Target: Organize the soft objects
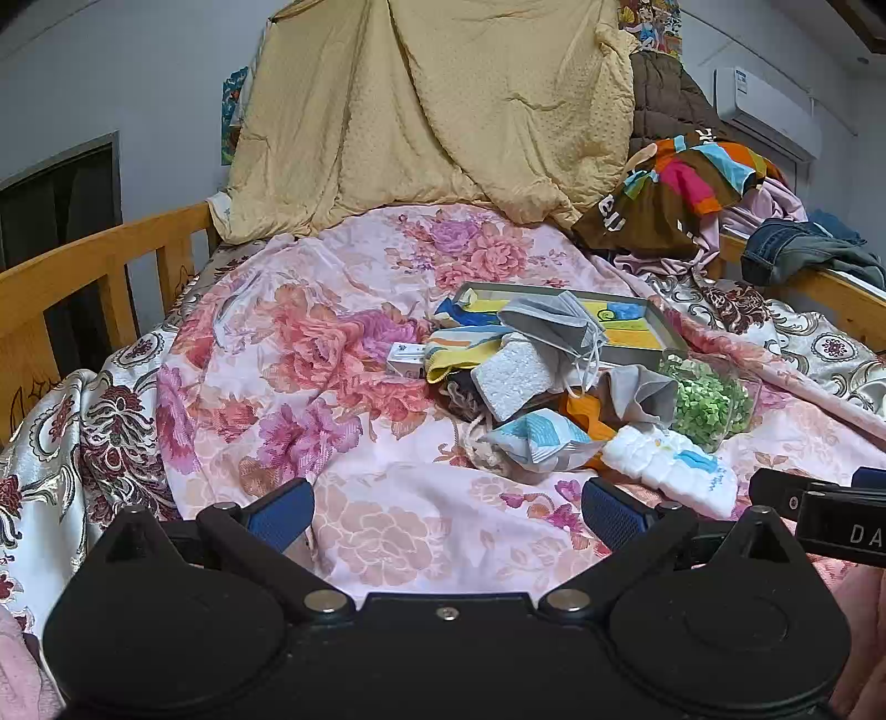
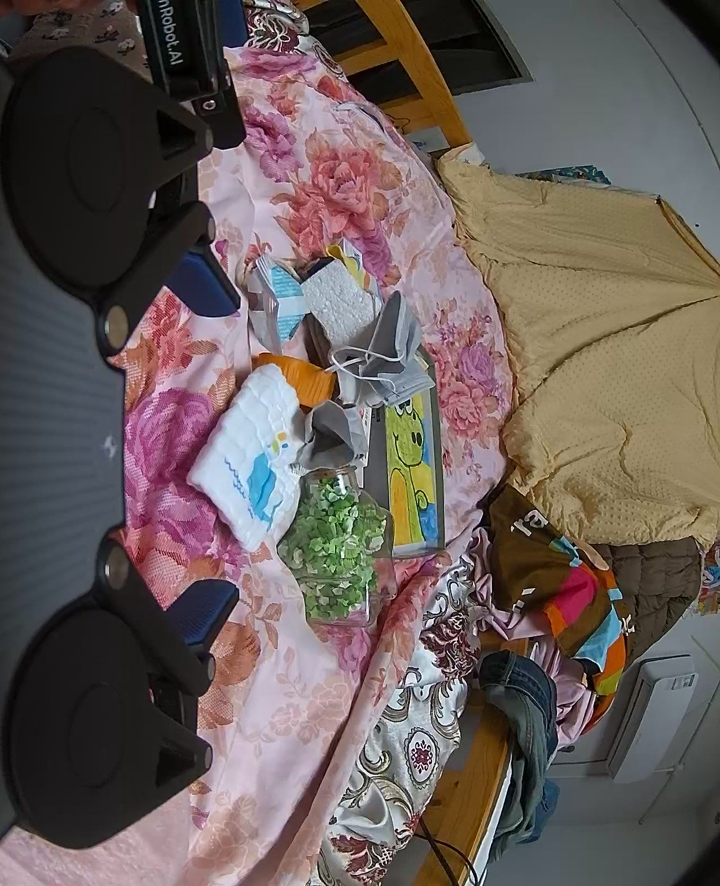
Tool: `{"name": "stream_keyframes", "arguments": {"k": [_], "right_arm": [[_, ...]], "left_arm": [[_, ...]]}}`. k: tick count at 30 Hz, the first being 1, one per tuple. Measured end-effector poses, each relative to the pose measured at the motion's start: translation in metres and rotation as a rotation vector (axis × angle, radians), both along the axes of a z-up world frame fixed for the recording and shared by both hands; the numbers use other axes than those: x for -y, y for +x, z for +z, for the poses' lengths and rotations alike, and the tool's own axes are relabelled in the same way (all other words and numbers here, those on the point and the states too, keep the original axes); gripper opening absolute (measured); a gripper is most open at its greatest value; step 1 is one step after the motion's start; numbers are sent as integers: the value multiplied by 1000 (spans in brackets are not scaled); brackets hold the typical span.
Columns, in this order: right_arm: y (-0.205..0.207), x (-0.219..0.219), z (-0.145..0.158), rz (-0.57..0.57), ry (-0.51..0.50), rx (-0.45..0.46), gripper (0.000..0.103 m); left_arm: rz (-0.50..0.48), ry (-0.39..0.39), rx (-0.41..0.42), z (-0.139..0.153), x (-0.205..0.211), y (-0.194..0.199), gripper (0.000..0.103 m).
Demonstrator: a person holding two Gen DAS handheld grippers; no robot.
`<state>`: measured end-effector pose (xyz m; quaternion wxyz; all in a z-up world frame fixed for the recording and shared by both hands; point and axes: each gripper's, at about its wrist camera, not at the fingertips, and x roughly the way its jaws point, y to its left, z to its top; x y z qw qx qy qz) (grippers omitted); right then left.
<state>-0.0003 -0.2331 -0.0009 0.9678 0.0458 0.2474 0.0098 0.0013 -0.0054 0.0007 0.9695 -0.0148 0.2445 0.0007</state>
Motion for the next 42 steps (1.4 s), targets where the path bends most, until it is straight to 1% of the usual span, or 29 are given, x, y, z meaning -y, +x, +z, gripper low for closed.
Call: {"name": "stream_keyframes", "arguments": {"k": [42], "right_arm": [[3, 2, -1, -2, 16, -13, 103]], "left_arm": [[-1, -7, -2, -2, -5, -1, 102]]}}
